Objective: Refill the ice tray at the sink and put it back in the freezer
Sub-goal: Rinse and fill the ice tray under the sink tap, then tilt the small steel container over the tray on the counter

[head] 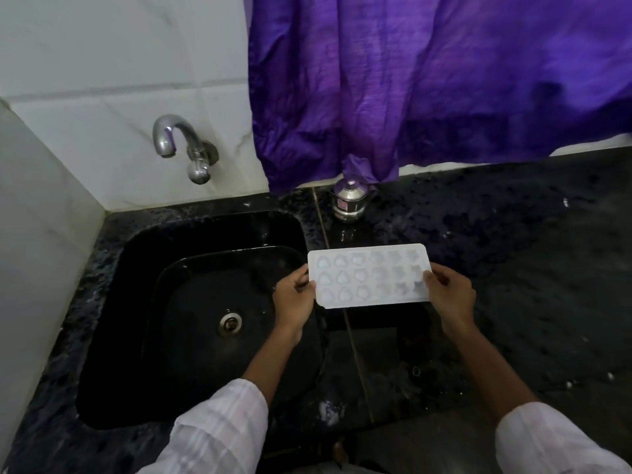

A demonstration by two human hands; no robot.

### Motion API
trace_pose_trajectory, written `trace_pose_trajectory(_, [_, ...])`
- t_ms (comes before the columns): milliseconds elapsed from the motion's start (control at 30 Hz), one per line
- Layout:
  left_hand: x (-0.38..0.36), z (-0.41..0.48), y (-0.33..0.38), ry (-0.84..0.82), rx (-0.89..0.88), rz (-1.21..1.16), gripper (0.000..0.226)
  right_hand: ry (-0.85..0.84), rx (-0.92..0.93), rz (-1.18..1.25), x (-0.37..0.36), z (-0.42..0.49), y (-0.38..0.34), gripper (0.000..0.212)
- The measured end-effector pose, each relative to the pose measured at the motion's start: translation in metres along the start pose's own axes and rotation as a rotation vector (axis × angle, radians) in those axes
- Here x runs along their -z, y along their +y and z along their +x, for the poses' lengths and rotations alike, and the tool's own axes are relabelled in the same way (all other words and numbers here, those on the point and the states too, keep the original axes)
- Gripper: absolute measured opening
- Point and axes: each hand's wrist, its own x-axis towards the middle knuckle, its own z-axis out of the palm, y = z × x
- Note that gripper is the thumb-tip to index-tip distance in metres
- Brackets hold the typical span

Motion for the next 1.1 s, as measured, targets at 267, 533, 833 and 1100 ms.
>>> trace_pose_trajectory(267, [-0.056, 0.004, -0.003, -0.001, 0.078, 0.016, 0.045, -0.049, 0.069, -0.185, 0.025, 0.046, 0.023, 0.026])
trace_pose_trajectory(533, [-0.089, 0.006, -0.015, 0.145, 0.083, 0.139, 0.043, -0.252, 0.172, -0.246, 0.032, 0.085, 0.044, 0.027])
trace_pose_trajectory(833, [-0.092, 0.005, -0.016, 0.361, 0.069, 0.223, 0.031, -0.249, 0.392, -0.184, 0.027, 0.113, 0.023, 0.022])
trace_pose_trajectory(1100, [-0.080, -0.010, -0.018, 0.456, 0.062, 0.007, 0.024, -0.528, 0.540, -0.083, -0.059, 0.178, -0.070, 0.033])
